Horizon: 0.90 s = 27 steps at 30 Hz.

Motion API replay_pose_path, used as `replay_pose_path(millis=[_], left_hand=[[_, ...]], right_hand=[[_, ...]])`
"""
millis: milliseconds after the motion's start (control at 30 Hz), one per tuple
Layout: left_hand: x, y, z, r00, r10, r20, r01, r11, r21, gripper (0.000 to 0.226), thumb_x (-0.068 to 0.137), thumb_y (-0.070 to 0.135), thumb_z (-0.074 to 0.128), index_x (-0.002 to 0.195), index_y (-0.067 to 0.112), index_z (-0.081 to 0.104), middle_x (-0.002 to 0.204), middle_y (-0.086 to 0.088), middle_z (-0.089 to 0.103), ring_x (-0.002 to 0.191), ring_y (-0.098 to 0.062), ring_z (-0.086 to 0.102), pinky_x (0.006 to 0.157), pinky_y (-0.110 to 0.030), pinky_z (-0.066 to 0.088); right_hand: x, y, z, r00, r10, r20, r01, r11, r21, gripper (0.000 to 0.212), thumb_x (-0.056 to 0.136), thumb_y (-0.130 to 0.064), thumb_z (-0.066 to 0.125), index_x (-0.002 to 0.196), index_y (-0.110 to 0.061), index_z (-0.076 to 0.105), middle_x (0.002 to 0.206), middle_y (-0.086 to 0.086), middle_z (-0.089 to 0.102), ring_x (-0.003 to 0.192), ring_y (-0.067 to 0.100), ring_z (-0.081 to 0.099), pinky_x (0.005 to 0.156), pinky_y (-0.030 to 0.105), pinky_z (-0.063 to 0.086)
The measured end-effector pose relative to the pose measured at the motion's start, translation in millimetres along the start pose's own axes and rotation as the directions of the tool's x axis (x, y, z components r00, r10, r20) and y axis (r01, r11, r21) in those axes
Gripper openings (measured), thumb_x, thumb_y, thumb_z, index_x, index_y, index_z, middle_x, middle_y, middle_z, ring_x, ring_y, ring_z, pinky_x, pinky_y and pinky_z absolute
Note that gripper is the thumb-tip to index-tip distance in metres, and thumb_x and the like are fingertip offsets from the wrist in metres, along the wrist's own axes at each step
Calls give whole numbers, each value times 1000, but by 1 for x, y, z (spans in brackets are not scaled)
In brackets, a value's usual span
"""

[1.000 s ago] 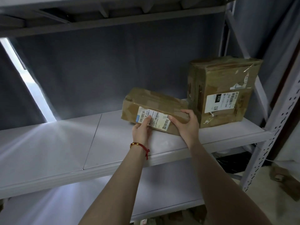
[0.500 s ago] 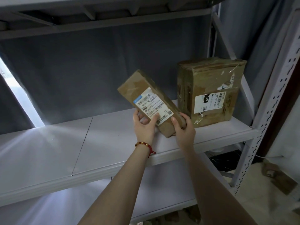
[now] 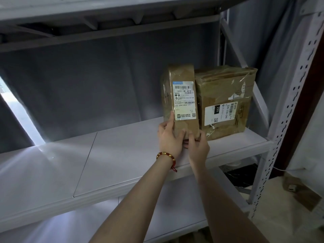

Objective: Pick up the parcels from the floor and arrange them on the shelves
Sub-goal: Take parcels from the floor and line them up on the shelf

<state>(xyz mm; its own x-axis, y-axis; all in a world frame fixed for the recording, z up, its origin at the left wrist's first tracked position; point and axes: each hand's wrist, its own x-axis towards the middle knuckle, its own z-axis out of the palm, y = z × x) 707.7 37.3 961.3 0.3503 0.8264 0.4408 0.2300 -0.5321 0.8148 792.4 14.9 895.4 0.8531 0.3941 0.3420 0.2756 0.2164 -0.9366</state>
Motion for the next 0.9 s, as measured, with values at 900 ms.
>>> replay_pose_path(millis=[900], left_hand=[[3, -19, 8, 947, -129, 295, 103, 989, 102, 59, 100, 14, 48, 152, 20, 21, 136, -7, 56, 120, -26, 58, 101, -34, 47]], right_hand=[[1, 5, 12, 998, -66, 12, 64, 876, -477, 58, 87, -11, 63, 140, 3, 45, 138, 20, 45, 128, 35, 42, 107, 44, 40]])
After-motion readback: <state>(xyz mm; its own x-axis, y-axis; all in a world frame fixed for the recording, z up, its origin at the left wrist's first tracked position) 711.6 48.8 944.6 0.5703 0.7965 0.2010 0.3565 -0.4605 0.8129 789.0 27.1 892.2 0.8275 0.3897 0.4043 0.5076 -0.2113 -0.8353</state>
